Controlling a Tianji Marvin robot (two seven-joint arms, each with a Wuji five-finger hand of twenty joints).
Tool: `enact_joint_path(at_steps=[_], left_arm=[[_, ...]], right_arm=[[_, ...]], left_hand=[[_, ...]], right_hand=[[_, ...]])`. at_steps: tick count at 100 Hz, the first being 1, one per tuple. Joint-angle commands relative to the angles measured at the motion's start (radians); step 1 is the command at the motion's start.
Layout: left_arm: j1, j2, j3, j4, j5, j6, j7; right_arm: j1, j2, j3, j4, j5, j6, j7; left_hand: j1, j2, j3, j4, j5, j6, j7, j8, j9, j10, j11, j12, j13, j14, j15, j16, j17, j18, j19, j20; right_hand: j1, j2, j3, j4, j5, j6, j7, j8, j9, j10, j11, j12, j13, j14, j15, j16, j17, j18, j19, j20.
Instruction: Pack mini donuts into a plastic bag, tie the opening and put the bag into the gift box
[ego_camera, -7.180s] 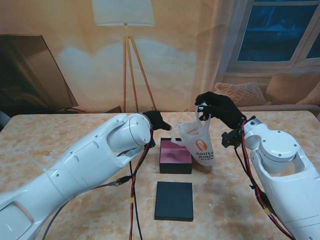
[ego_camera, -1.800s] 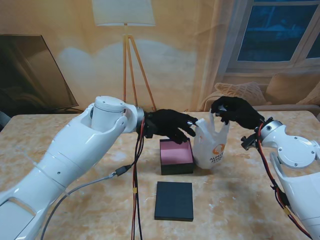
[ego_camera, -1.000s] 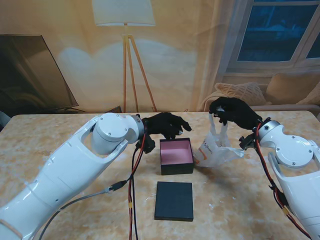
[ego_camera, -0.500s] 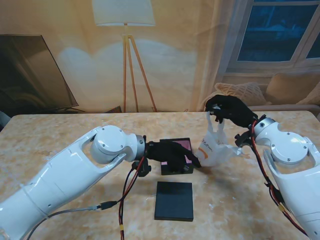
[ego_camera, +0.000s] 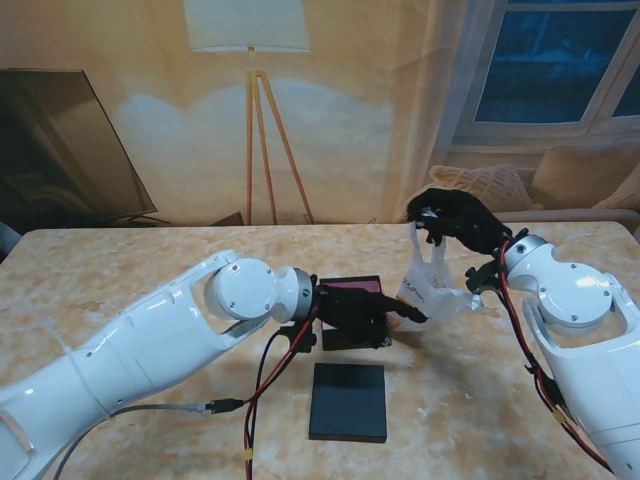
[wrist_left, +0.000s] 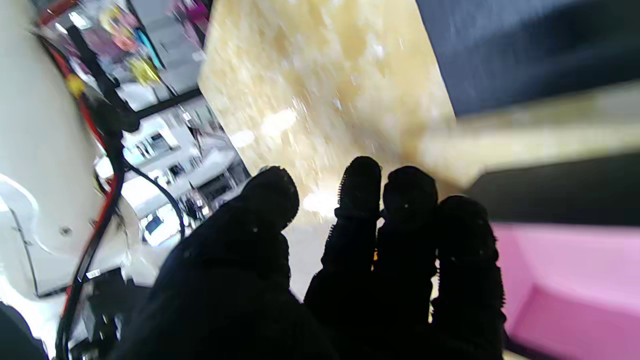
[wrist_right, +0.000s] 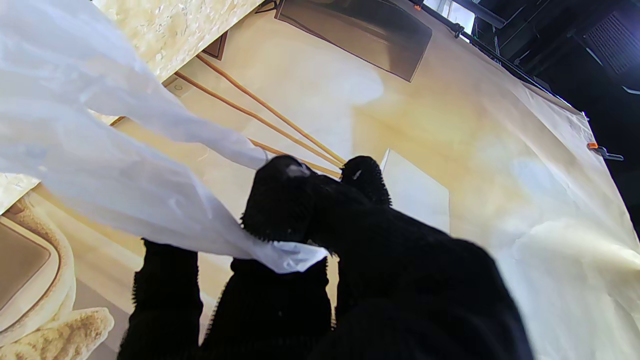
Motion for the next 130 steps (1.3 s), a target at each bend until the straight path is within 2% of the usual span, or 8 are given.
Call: enact_joint_path(at_steps=[1, 10, 30, 73, 98, 108, 121, 130], left_arm=[[0.040, -0.014, -0.027, -0.023, 0.039, -0.008, 0.069], [0.079, -0.020, -0.057, -0.041, 0.129, -0.021, 0.157], [0.142, -0.045, -0.106, -0.070, 0.219, 0.002, 0.305], [0.118, -0.091, -0.086, -0.035, 0.064, 0.030, 0.321], [0.084, -0.122, -0.071, 0.028, -0.117, 0.040, 0.262], [0.076, -0.129, -0.067, 0.042, -0.143, 0.044, 0.249], [0.075, -0.127, -0.070, 0.041, -0.154, 0.053, 0.239], [0.080, -0.124, -0.080, 0.031, -0.175, 0.075, 0.225]], right_arm=[[-0.006, -0.010, -0.005, -0.008, 0.003, 0.004, 0.012], [-0.006, -0.010, -0.005, -0.007, 0.004, 0.003, 0.012], [-0.004, -0.011, -0.006, -0.009, 0.004, 0.004, 0.009], [-0.002, -0.013, -0.010, -0.011, 0.002, 0.011, 0.003], [-0.003, -0.015, -0.010, -0.016, 0.001, 0.020, -0.006], [-0.005, -0.015, -0.008, -0.018, -0.001, 0.021, -0.010], [-0.008, -0.016, -0.006, -0.021, -0.004, 0.021, -0.014], [-0.009, -0.016, -0.005, -0.022, -0.006, 0.022, -0.018]], left_hand=[[-0.042, -0.016, 0.071, 0.006, 0.018, 0.017, 0.013, 0.021, -0.024, -0.012, 0.020, -0.006, 0.021, -0.013, -0.020, -0.022, 0.002, -0.003, 0.000, -0.022], [-0.071, -0.092, 0.164, -0.031, 0.070, 0.051, 0.067, 0.048, -0.017, -0.022, 0.031, 0.059, 0.032, -0.034, -0.001, -0.023, 0.022, -0.012, 0.009, -0.038], [-0.139, -0.201, 0.244, -0.057, 0.117, 0.112, 0.131, 0.082, 0.015, -0.062, 0.131, 0.108, 0.088, -0.077, 0.075, -0.017, 0.082, -0.030, 0.078, -0.039], [-0.173, -0.287, 0.321, -0.086, 0.060, 0.037, 0.138, 0.058, 0.062, -0.088, 0.166, 0.085, 0.127, -0.081, 0.079, -0.048, 0.112, -0.029, 0.104, -0.062], [-0.163, -0.348, 0.355, -0.113, 0.074, -0.034, 0.194, 0.053, 0.088, -0.088, 0.161, 0.089, 0.149, -0.088, 0.086, -0.056, 0.143, -0.025, 0.103, -0.080], [-0.181, -0.386, 0.411, -0.118, 0.141, -0.033, 0.265, 0.077, 0.016, -0.079, 0.150, 0.121, 0.093, -0.113, 0.083, -0.027, 0.101, -0.041, 0.077, -0.080], [-0.255, -0.428, 0.537, -0.065, 0.267, -0.016, 0.350, 0.153, -0.096, -0.069, 0.188, 0.102, 0.024, -0.163, 0.147, 0.064, 0.049, -0.053, 0.036, -0.062], [-0.267, -0.481, 0.579, -0.068, 0.347, 0.012, 0.430, 0.217, -0.141, -0.054, 0.194, 0.085, -0.016, -0.161, 0.147, 0.095, 0.015, -0.048, 0.005, -0.058]], right_hand=[[0.057, 0.031, 0.059, 0.027, -0.005, -0.009, -0.013, -0.004, 0.067, -0.091, 0.063, 0.003, 0.017, -0.055, -0.001, 0.007, 0.006, -0.026, 0.006, -0.007], [0.057, 0.031, 0.059, 0.027, -0.006, -0.010, -0.013, -0.005, 0.068, -0.091, 0.063, 0.003, 0.020, -0.055, -0.003, 0.006, 0.005, -0.026, 0.007, -0.009], [0.057, 0.031, 0.059, 0.027, -0.005, -0.008, -0.012, -0.005, 0.067, -0.090, 0.064, 0.002, 0.021, -0.055, -0.006, 0.004, 0.007, -0.027, 0.008, -0.011], [0.057, 0.031, 0.059, 0.026, -0.007, -0.008, -0.012, -0.006, 0.067, -0.089, 0.064, 0.001, 0.021, -0.055, -0.006, 0.004, 0.004, -0.028, 0.008, -0.015], [0.058, 0.032, 0.059, 0.027, -0.007, -0.008, -0.012, -0.007, 0.066, -0.090, 0.065, 0.002, 0.021, -0.055, -0.006, 0.004, 0.004, -0.029, 0.009, -0.015], [0.058, 0.032, 0.059, 0.026, -0.008, -0.008, -0.012, -0.007, 0.067, -0.090, 0.065, 0.002, 0.021, -0.055, -0.006, 0.004, 0.004, -0.029, 0.010, -0.015], [0.058, 0.032, 0.059, 0.027, -0.007, -0.006, -0.012, -0.007, 0.067, -0.090, 0.066, 0.002, 0.021, -0.055, -0.006, 0.004, 0.005, -0.029, 0.010, -0.016], [0.058, 0.031, 0.059, 0.026, -0.008, -0.006, -0.013, -0.007, 0.066, -0.089, 0.066, 0.002, 0.021, -0.055, -0.006, 0.004, 0.005, -0.029, 0.011, -0.016]])
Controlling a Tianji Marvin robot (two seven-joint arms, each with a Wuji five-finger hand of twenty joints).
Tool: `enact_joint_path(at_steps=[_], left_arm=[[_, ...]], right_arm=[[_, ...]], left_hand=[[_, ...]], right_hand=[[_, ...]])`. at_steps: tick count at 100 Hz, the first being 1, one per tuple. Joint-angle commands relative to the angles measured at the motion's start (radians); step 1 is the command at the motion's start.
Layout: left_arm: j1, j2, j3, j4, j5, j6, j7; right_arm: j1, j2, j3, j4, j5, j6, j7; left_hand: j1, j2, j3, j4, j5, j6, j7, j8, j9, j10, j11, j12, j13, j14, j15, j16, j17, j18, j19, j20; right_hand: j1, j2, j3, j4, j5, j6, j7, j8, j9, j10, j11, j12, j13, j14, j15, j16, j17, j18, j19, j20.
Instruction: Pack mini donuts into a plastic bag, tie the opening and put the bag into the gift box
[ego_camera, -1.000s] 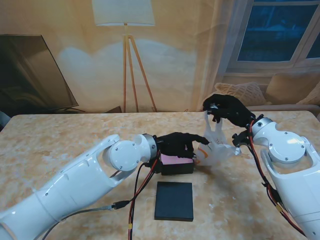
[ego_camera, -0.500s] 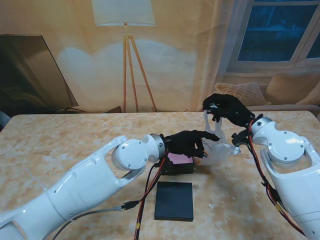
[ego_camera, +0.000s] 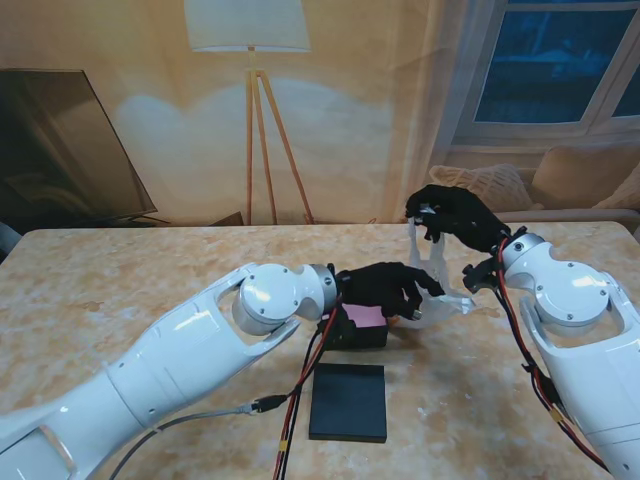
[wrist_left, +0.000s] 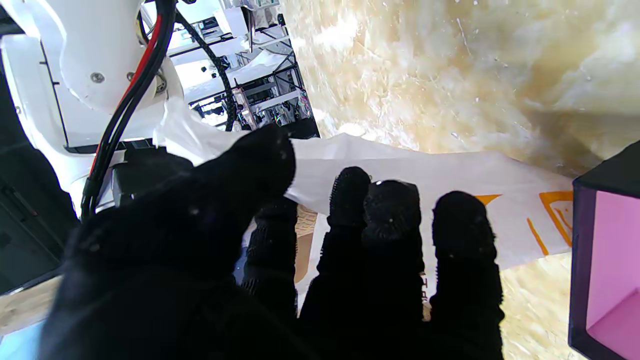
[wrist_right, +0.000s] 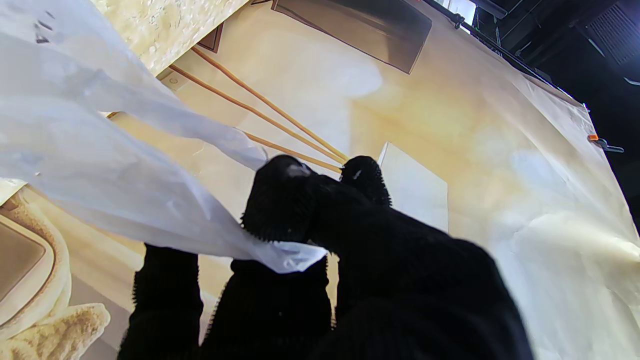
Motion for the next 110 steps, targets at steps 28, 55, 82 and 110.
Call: enact_joint_path(at_steps=[28, 55, 82, 110], left_arm=[[0.022, 0.011, -0.028, -0.040, -0.016, 0.031, -0.033], [0.055, 0.032, -0.054, -0.083, -0.003, 0.040, -0.039], [0.101, 0.034, -0.090, -0.135, 0.053, 0.116, 0.031], [0.126, 0.026, -0.137, -0.173, 0.103, 0.216, 0.111]], right_arm=[[-0.020, -0.003, 0.015, -0.020, -0.023, 0.001, 0.018], [-0.050, 0.010, 0.050, -0.043, -0.081, -0.035, 0.036], [-0.067, 0.024, 0.071, -0.049, -0.119, -0.032, 0.081], [-0.089, 0.043, 0.110, -0.054, -0.131, -0.073, 0.144]], left_hand=[[-0.023, -0.177, 0.085, -0.072, 0.073, 0.067, 0.349, 0.297, -0.073, 0.009, -0.007, -0.005, -0.060, -0.014, 0.000, 0.056, -0.056, -0.012, -0.068, 0.009], [-0.084, -0.236, 0.116, -0.109, 0.048, 0.072, 0.535, 0.465, -0.080, 0.016, -0.022, -0.014, -0.078, 0.008, -0.025, 0.053, -0.093, 0.004, -0.116, 0.000], [0.077, -0.090, -0.119, -0.094, 0.049, 0.085, 0.760, 0.560, -0.021, 0.011, 0.011, -0.013, -0.028, 0.037, -0.009, 0.021, -0.073, 0.027, -0.090, 0.006], [0.190, 0.034, -0.266, -0.049, 0.022, 0.122, 0.814, 0.618, 0.077, 0.026, -0.057, 0.073, 0.033, 0.073, -0.023, -0.052, -0.031, 0.050, -0.052, -0.011]], right_hand=[[0.059, 0.026, 0.063, 0.027, 0.001, -0.006, -0.010, -0.007, 0.070, -0.085, 0.069, 0.005, 0.022, -0.046, 0.002, 0.007, 0.005, -0.027, 0.020, -0.006], [0.059, 0.020, 0.069, 0.027, 0.007, -0.001, -0.014, -0.008, 0.074, -0.078, 0.067, 0.008, 0.026, -0.043, 0.007, 0.008, 0.008, -0.027, 0.026, 0.000], [0.063, 0.009, 0.076, 0.026, 0.025, 0.007, -0.021, -0.009, 0.084, -0.065, 0.066, 0.013, 0.029, -0.033, 0.022, 0.012, 0.009, -0.022, 0.035, 0.009], [0.058, 0.001, 0.094, 0.036, 0.054, 0.009, -0.018, 0.004, 0.099, -0.059, 0.067, 0.034, 0.039, -0.029, 0.055, 0.024, 0.015, -0.022, 0.048, 0.023]])
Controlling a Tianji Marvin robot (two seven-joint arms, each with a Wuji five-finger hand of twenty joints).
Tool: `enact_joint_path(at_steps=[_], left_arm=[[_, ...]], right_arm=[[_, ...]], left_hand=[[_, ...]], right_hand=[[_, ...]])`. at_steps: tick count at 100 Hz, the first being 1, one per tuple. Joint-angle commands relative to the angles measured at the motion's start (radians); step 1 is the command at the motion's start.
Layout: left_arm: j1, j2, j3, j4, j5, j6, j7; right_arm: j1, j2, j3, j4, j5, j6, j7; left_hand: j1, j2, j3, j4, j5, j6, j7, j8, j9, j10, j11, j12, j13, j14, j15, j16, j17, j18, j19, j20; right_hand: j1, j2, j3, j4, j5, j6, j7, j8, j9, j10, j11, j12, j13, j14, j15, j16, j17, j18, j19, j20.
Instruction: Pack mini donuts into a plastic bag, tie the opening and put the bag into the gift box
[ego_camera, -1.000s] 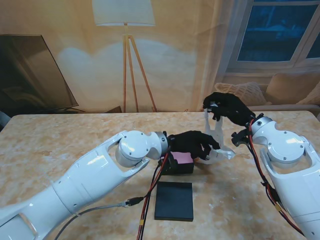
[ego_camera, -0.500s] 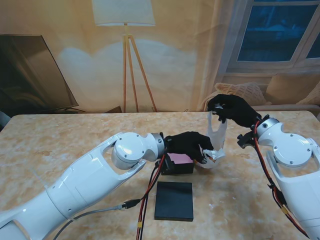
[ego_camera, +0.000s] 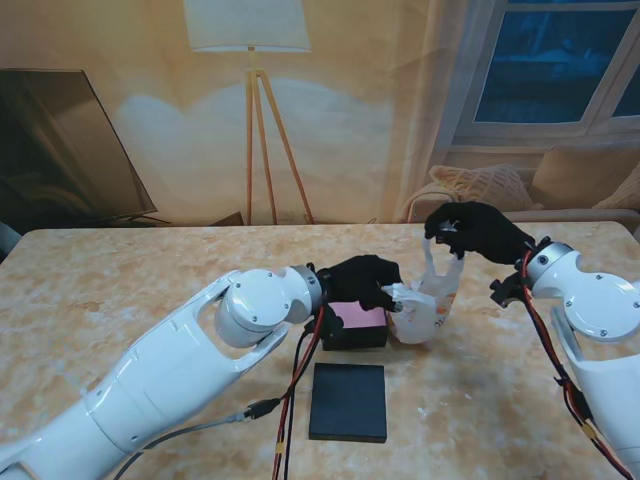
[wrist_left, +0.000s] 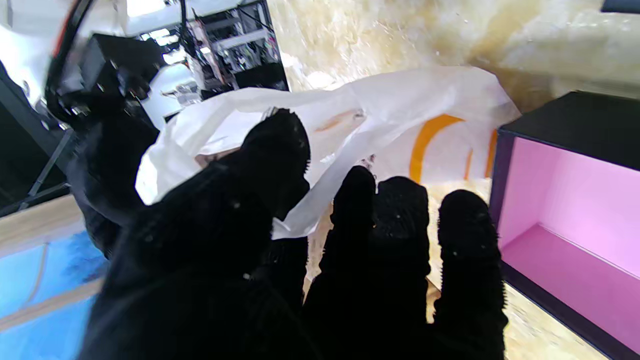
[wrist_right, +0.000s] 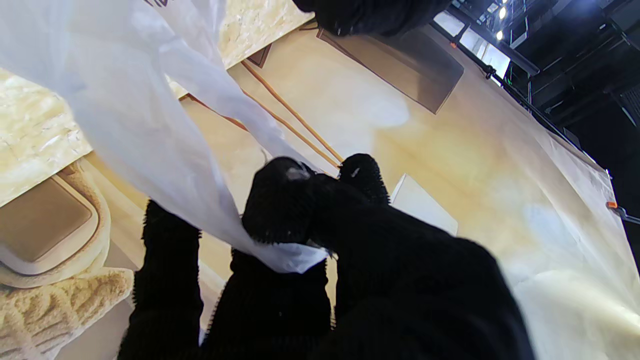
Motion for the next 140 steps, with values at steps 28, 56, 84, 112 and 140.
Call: enact_joint_path(at_steps=[28, 56, 84, 112, 140], left_arm=[[-0.044, -0.011, -0.009, 0.011, 0.090, -0.015, 0.039], [-0.098, -0.028, 0.018, 0.061, 0.105, -0.049, 0.055], [-0.144, -0.042, 0.032, 0.090, 0.108, -0.071, 0.067], [-0.150, -0.048, 0.024, 0.101, 0.089, -0.064, 0.074], [-0.130, -0.043, 0.015, 0.096, 0.112, -0.042, 0.084]], right_arm=[[-0.009, 0.023, 0.011, 0.005, 0.080, -0.039, 0.129], [-0.014, 0.035, 0.028, 0.004, 0.148, -0.037, 0.207], [-0.025, 0.048, 0.064, 0.004, 0.310, -0.014, 0.354], [-0.089, 0.045, 0.096, -0.062, 0.251, -0.076, 0.272], [-0.093, 0.032, 0.073, -0.068, 0.164, -0.059, 0.182]], left_hand=[[0.044, 0.073, -0.083, 0.042, -0.067, -0.023, -0.023, 0.019, 0.060, -0.001, -0.053, -0.047, 0.055, 0.006, -0.008, -0.055, 0.024, 0.007, 0.039, -0.024], [0.072, 0.109, -0.108, 0.061, -0.123, -0.031, -0.079, -0.003, 0.073, -0.011, -0.126, -0.116, 0.053, 0.003, -0.059, -0.088, 0.021, -0.005, 0.023, -0.039], [0.081, 0.107, -0.106, 0.064, -0.127, -0.057, -0.103, -0.036, 0.108, -0.027, -0.160, -0.168, 0.059, 0.007, -0.165, -0.154, 0.022, -0.022, 0.001, -0.057], [0.086, 0.101, -0.095, 0.061, -0.116, -0.061, -0.093, -0.046, 0.129, -0.028, -0.165, -0.176, 0.075, 0.010, -0.212, -0.194, 0.041, -0.033, -0.028, -0.086], [0.075, 0.114, -0.109, 0.063, -0.130, -0.036, -0.164, -0.110, 0.080, -0.020, -0.155, -0.180, 0.036, 0.021, -0.214, -0.187, 0.009, -0.024, -0.035, -0.087]], right_hand=[[0.044, 0.021, 0.104, 0.054, 0.049, -0.028, 0.051, 0.061, 0.100, -0.077, 0.077, 0.061, 0.030, -0.034, 0.076, 0.040, 0.014, -0.018, 0.040, 0.044], [0.027, 0.019, 0.133, 0.073, 0.067, -0.031, 0.057, 0.086, 0.121, -0.076, 0.080, 0.070, 0.051, -0.044, 0.094, 0.044, 0.037, -0.012, 0.054, 0.066], [-0.002, -0.032, 0.208, 0.069, 0.105, -0.029, 0.054, 0.101, 0.160, -0.067, 0.089, 0.075, 0.091, -0.053, 0.124, 0.047, 0.071, -0.006, 0.080, 0.093], [-0.015, -0.064, 0.238, 0.046, 0.109, -0.020, 0.033, 0.099, 0.172, -0.063, 0.072, 0.051, 0.112, -0.065, 0.104, 0.027, 0.104, -0.012, 0.088, 0.096], [0.000, -0.050, 0.214, 0.036, 0.105, -0.017, 0.025, 0.096, 0.161, -0.057, 0.069, 0.040, 0.103, -0.049, 0.084, 0.016, 0.088, -0.006, 0.078, 0.087]])
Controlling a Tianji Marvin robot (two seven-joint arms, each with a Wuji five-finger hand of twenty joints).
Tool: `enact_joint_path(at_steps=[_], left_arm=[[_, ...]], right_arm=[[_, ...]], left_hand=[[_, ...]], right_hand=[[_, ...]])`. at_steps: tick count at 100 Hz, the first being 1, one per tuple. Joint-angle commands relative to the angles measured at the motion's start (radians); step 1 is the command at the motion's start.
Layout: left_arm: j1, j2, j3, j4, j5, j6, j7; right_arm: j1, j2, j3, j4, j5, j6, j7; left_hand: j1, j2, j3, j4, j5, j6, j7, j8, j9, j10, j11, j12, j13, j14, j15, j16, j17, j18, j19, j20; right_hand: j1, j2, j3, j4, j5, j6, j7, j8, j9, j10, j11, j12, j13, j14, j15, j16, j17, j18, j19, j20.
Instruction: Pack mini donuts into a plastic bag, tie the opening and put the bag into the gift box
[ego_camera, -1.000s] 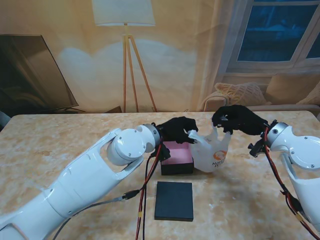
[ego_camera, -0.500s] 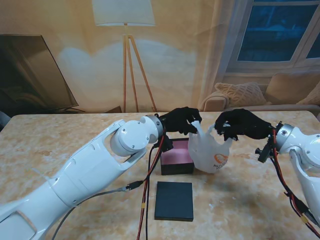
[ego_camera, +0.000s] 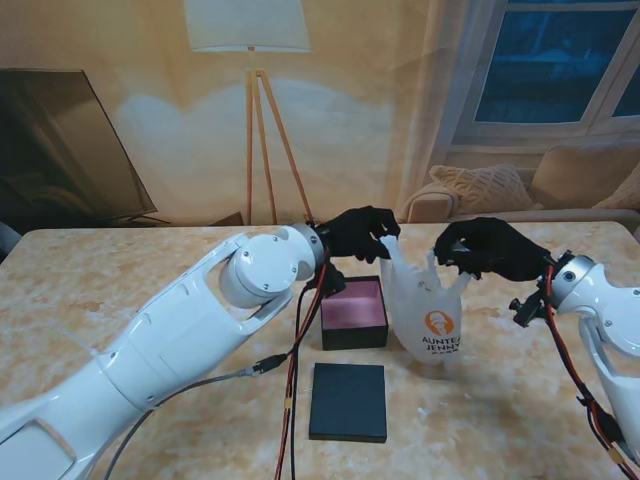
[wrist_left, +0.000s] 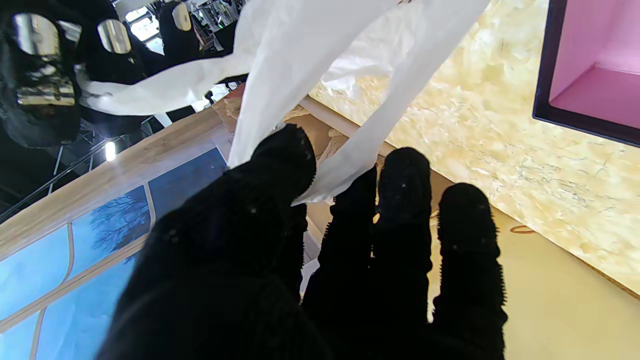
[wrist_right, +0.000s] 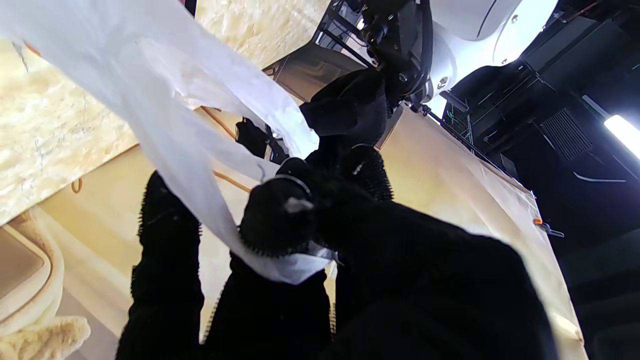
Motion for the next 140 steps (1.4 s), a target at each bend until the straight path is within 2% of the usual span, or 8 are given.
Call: enact_joint_path(at_steps=[1, 20, 30, 62, 81, 96, 115, 140], left_arm=[[0.008, 0.001, -0.002, -0.010, 0.017, 0.009, -0.004], [0.033, 0.022, -0.019, -0.037, 0.064, 0.008, -0.014], [0.054, 0.043, -0.031, -0.063, 0.119, -0.010, -0.030], [0.108, 0.101, -0.076, -0.134, 0.247, -0.042, -0.099], [0.129, 0.110, -0.098, -0.138, 0.280, -0.073, -0.098], [0.118, 0.121, -0.099, -0.120, 0.289, -0.118, -0.131], [0.128, 0.137, -0.122, -0.120, 0.324, -0.181, -0.153], [0.224, 0.153, -0.210, -0.173, 0.377, -0.207, -0.139]], right_arm=[[0.004, -0.011, -0.014, 0.009, 0.008, 0.024, 0.016], [0.028, -0.021, -0.040, 0.018, -0.011, 0.048, -0.026], [0.044, -0.026, -0.055, 0.022, -0.020, 0.074, -0.046], [0.083, -0.056, -0.118, 0.030, -0.041, 0.167, -0.160], [0.104, -0.067, -0.143, 0.043, -0.031, 0.205, -0.195], [0.115, -0.071, -0.153, 0.051, -0.031, 0.215, -0.208], [0.115, -0.072, -0.155, 0.044, -0.034, 0.223, -0.213], [0.114, -0.073, -0.154, 0.044, -0.032, 0.226, -0.214]], left_hand=[[0.013, 0.015, -0.016, 0.020, -0.024, 0.001, -0.061, -0.055, -0.023, -0.005, 0.011, -0.020, -0.014, 0.012, -0.011, -0.007, -0.020, -0.013, -0.003, -0.012], [-0.092, 0.031, 0.095, 0.026, -0.001, 0.069, -0.446, -0.290, -0.168, 0.028, 0.024, -0.234, -0.107, 0.031, -0.077, -0.012, -0.081, -0.012, -0.052, -0.010], [-0.153, 0.076, 0.147, 0.079, 0.013, 0.092, -0.579, -0.354, -0.213, 0.052, -0.029, -0.271, -0.153, 0.044, -0.117, -0.025, -0.112, -0.002, -0.079, -0.013], [-0.184, 0.117, 0.095, 0.107, -0.007, 0.202, -0.932, -0.539, -0.350, 0.137, -0.228, -0.412, -0.299, 0.097, -0.319, -0.145, -0.197, 0.003, -0.199, -0.048], [-0.205, 0.059, 0.153, 0.098, -0.026, 0.247, -1.027, -0.577, -0.427, 0.156, -0.322, -0.492, -0.417, 0.123, -0.558, -0.375, -0.253, -0.007, -0.371, -0.167], [-0.243, 0.020, 0.181, 0.090, -0.100, 0.215, -1.071, -0.595, -0.501, 0.155, -0.395, -0.554, -0.494, 0.118, -0.664, -0.508, -0.288, -0.020, -0.471, -0.241], [-0.269, -0.002, 0.191, 0.086, -0.150, 0.099, -1.051, -0.586, -0.514, 0.126, -0.415, -0.566, -0.485, 0.120, -0.650, -0.513, -0.288, -0.012, -0.480, -0.242], [-0.294, 0.010, 0.196, 0.084, -0.173, 0.130, -1.033, -0.590, -0.518, 0.146, -0.417, -0.557, -0.442, 0.113, -0.588, -0.448, -0.269, -0.004, -0.444, -0.199]], right_hand=[[0.070, 0.027, 0.059, 0.036, 0.005, -0.011, -0.001, 0.006, 0.087, -0.080, 0.072, 0.003, 0.015, -0.043, 0.001, -0.006, -0.007, -0.008, 0.014, 0.007], [0.069, 0.033, 0.053, 0.037, -0.001, -0.009, -0.004, 0.005, 0.085, -0.082, 0.074, 0.002, 0.013, -0.045, 0.001, -0.005, -0.007, -0.010, 0.015, 0.005], [0.071, 0.035, 0.051, 0.038, -0.003, -0.009, -0.005, 0.004, 0.081, -0.080, 0.075, 0.002, 0.012, -0.045, 0.002, -0.005, -0.009, -0.010, 0.014, 0.004], [0.077, 0.046, 0.041, 0.039, -0.011, 0.001, -0.003, 0.000, 0.072, -0.076, 0.079, -0.001, 0.006, -0.041, 0.000, -0.006, -0.019, -0.009, 0.009, -0.002], [0.079, 0.056, 0.030, 0.040, -0.019, -0.002, -0.001, -0.003, 0.066, -0.078, 0.082, -0.006, 0.002, -0.042, -0.003, -0.008, -0.024, -0.012, 0.005, -0.007], [0.080, 0.061, 0.024, 0.042, -0.024, -0.005, 0.004, -0.004, 0.063, -0.080, 0.084, -0.008, -0.002, -0.042, -0.005, -0.009, -0.027, -0.012, 0.003, -0.010], [0.081, 0.063, 0.020, 0.044, -0.025, -0.006, 0.009, -0.006, 0.061, -0.082, 0.086, -0.009, -0.004, -0.043, -0.005, -0.009, -0.029, -0.014, 0.002, -0.012], [0.082, 0.066, 0.017, 0.045, -0.028, -0.006, 0.011, -0.010, 0.059, -0.083, 0.087, -0.009, -0.005, -0.043, -0.004, -0.009, -0.031, -0.016, 0.000, -0.014]])
